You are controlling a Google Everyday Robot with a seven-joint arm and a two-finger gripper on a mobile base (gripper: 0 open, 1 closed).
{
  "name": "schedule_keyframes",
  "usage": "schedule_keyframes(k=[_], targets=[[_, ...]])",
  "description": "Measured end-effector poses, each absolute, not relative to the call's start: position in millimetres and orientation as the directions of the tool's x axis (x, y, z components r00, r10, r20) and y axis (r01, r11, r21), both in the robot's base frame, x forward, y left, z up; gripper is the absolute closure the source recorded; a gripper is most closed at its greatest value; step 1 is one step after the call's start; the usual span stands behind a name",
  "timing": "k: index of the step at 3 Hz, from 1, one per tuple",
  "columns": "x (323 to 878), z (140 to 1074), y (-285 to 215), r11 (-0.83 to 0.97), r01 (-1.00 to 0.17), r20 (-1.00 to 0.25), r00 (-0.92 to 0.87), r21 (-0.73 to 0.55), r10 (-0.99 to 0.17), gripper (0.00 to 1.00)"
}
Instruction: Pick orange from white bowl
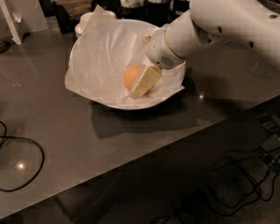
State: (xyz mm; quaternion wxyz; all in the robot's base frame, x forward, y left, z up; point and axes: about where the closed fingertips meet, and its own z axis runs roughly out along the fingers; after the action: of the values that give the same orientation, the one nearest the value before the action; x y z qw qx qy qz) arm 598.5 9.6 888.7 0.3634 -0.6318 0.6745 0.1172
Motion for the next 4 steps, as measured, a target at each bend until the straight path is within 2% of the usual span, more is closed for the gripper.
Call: schedule_keyframes(k=[3,4], targets=[[608,862,5,0.222,-0.930,-0.659,0.027,-0.291,-0.751,0.00],[608,862,5,0.222,-0.930,-0.659,0.027,-0.291,-0.751,0.19]])
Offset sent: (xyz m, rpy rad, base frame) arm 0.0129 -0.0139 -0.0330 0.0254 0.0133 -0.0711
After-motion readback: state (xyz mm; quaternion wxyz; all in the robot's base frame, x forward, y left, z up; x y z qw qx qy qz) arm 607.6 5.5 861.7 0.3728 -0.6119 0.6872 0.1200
